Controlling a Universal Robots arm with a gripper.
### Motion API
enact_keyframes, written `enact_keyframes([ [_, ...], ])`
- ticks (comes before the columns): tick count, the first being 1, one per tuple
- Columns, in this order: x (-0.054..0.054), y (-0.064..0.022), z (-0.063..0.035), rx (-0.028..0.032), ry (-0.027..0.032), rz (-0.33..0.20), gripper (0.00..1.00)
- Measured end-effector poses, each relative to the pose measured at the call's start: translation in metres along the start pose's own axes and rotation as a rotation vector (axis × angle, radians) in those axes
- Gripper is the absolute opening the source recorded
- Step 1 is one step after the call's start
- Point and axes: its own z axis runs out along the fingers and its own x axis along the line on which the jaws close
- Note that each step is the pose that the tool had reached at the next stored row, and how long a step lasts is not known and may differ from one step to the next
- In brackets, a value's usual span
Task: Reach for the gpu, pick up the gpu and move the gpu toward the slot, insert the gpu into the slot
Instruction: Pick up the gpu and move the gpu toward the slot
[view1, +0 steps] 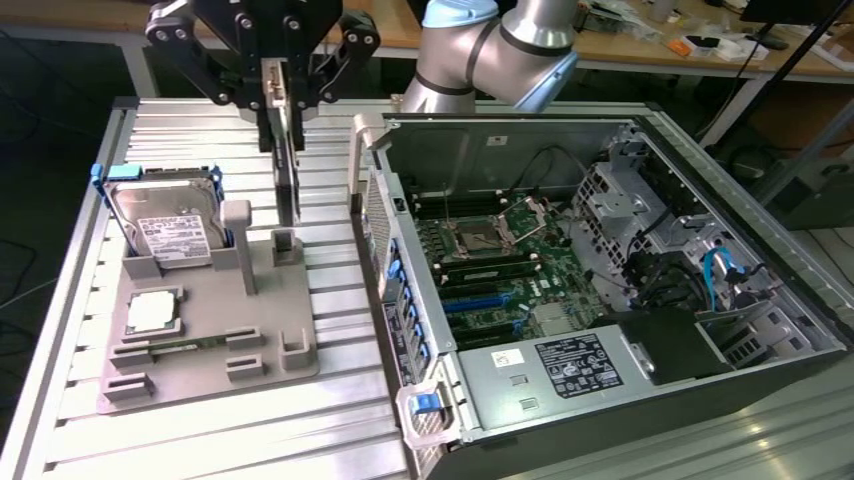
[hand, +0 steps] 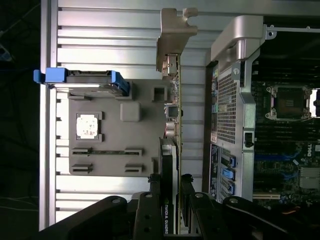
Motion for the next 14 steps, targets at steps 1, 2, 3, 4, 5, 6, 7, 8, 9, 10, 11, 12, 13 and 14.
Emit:
enact_keyframes([
  [1, -0.001, 0.0000, 0.0001, 0.0000, -0.0001, 0.000, 0.27],
  [2, -0.003, -0.0001, 0.0002, 0.0000, -0.0002, 0.000, 0.27],
  [3, -0.004, -0.0001, 0.0003, 0.0000, -0.0002, 0.000, 0.27],
  [4, -0.008, -0.0002, 0.0005, -0.0001, -0.0002, 0.000, 0.27],
  [5, -0.010, -0.0002, 0.0006, -0.0001, -0.0003, 0.000, 0.27],
  [6, -0.013, -0.0003, 0.0007, 0.0000, -0.0002, 0.000, 0.27],
  [7, -0.015, -0.0004, 0.0009, 0.0000, -0.0002, 0.000, 0.27],
  [8, -0.018, -0.0005, 0.0010, 0.0000, -0.0002, 0.000, 0.27],
  [9, -0.021, -0.0005, 0.0011, 0.0000, -0.0002, 0.000, 0.27],
  [10, -0.023, -0.0006, 0.0012, -0.0001, -0.0002, 0.000, 0.27],
  [11, -0.026, -0.0006, 0.0013, -0.0001, -0.0002, 0.000, 0.27],
  [12, -0.028, -0.0007, 0.0015, -0.0001, -0.0003, 0.000, 0.27],
  [13, -0.030, -0.0007, 0.0016, -0.0001, -0.0003, 0.000, 0.27],
  [14, -0.032, -0.0008, 0.0017, -0.0001, -0.0002, 0.000, 0.27],
])
